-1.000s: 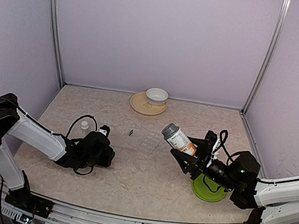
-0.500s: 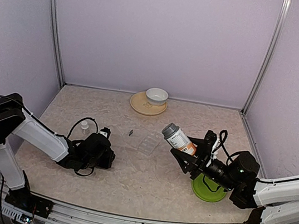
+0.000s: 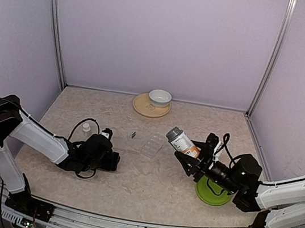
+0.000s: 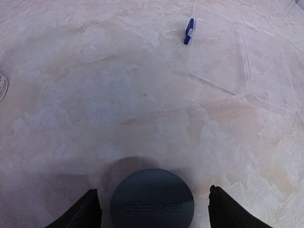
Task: Sort the pills into containers
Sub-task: Place the lid of the pill bottle at the center of the board.
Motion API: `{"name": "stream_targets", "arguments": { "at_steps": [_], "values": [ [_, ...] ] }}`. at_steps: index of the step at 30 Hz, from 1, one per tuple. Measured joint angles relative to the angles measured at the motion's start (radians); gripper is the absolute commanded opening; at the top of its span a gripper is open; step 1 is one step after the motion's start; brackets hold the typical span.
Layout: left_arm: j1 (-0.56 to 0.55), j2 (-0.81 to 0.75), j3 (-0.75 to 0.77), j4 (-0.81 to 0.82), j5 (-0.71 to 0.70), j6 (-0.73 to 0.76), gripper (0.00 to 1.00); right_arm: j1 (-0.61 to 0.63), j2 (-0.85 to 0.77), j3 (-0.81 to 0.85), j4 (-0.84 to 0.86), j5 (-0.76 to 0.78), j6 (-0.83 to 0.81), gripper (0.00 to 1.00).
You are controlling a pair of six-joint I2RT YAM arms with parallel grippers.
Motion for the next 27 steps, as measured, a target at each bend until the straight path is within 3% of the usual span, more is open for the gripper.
{"name": "stream_targets", "arguments": {
  "at_steps": [17, 27],
  "values": [
    [0.0, -0.185, 0.034, -0.066, 0.023, 0.009, 0.98, -0.091, 0.18, -0.011, 0.097, -0.043, 0.017, 0.07],
    [0.005, -0.269, 0.13, -0.159, 0.045, 0.069, 0.99, -0.112, 0.304, -0.011, 0.151, -0.048, 0.021, 0.07]
  ]
}}
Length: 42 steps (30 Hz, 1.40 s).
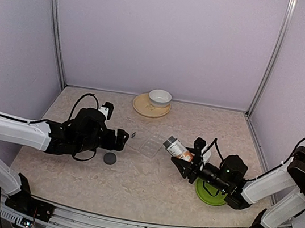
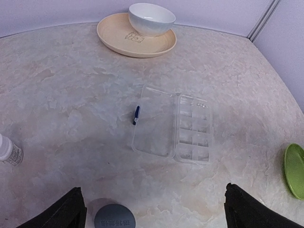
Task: Sort the pills into containers
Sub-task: Place the lid of the pill bottle at the center of the board, then pour the pill into the compartment of the pill container.
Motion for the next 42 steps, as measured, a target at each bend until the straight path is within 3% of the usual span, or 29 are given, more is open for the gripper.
{"name": "stream_targets", "arguments": {
  "at_steps": [9, 20, 26, 34, 42],
  "values": [
    [0.039, -0.068, 0.1, -0.099, 0.026, 0.081, 0.99, -0.003, 0.109, 0.034, 0.011, 0.01, -0.002, 0.07],
    [0.068, -0.14, 0.014, -0.07, 0.013, 0.131, 0.99, -0.005, 0.223, 0.099, 0.032, 0.041, -0.01, 0.07],
    [0.078, -0.145, -0.045, -0.011, -0.05, 0.152, 0.99, -0.005, 0.27, 0.13, 0.034, 0.056, -0.009, 0.07],
    [0.128, -0.064, -0.054, -0.005, -0.261, 0.09, 0.99, -0.005, 0.324, 0.155, 0.039, 0.083, -0.005, 0.07],
    [0.211, -0.098, -0.169, 0.069, -0.276, 0.027, 0.99, -0.005, 0.332, 0.173, 0.039, 0.097, -0.004, 0.07]
  ]
}}
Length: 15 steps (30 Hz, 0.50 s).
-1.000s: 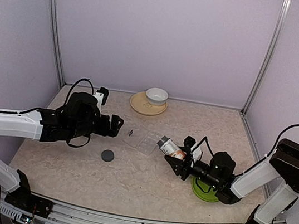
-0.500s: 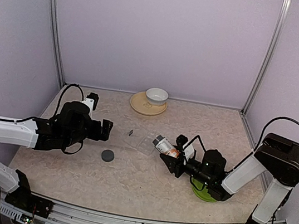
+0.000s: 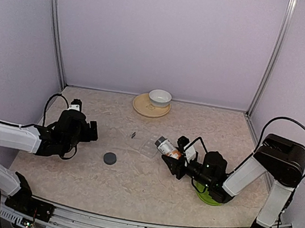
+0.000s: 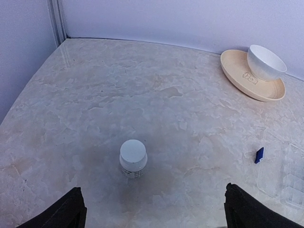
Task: Sort the pills into containers
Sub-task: Pour the pill into the compartment of the pill container.
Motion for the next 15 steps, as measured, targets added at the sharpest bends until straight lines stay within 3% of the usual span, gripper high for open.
{"name": "stream_targets", "arguments": {
  "at_steps": [7, 15],
  "values": [
    [0.001, -0.12, -0.074, 0.063, -0.016, -0.025, 0.99, 0.004, 0.023, 0.024, -0.004, 0.001, -0.002, 0.07],
    [0.001, -0.132, -0.076, 0.087, -0.015, -0.037, 0.99, 0.026, 0.05, 0.072, -0.067, 0.009, -0.021, 0.07]
  ]
}}
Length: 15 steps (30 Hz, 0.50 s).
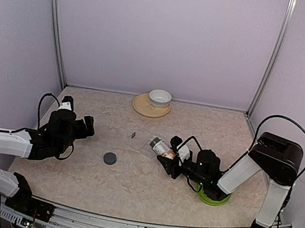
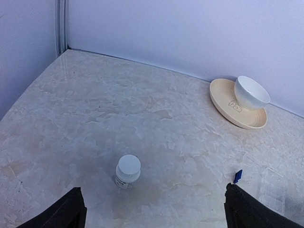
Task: Sort the pills into containers
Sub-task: Pour the pill into the compartment of the pill container.
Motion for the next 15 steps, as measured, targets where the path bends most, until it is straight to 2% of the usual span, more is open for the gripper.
{"name": "stream_targets", "arguments": {
  "at_steps": [15],
  "values": [
    [0.0, -0.018, 0.0, 0.0, 0.008, -0.006, 0.99, 0.006, 0.033, 0.043, -0.07, 0.016, -0.01, 0.07]
  ]
}}
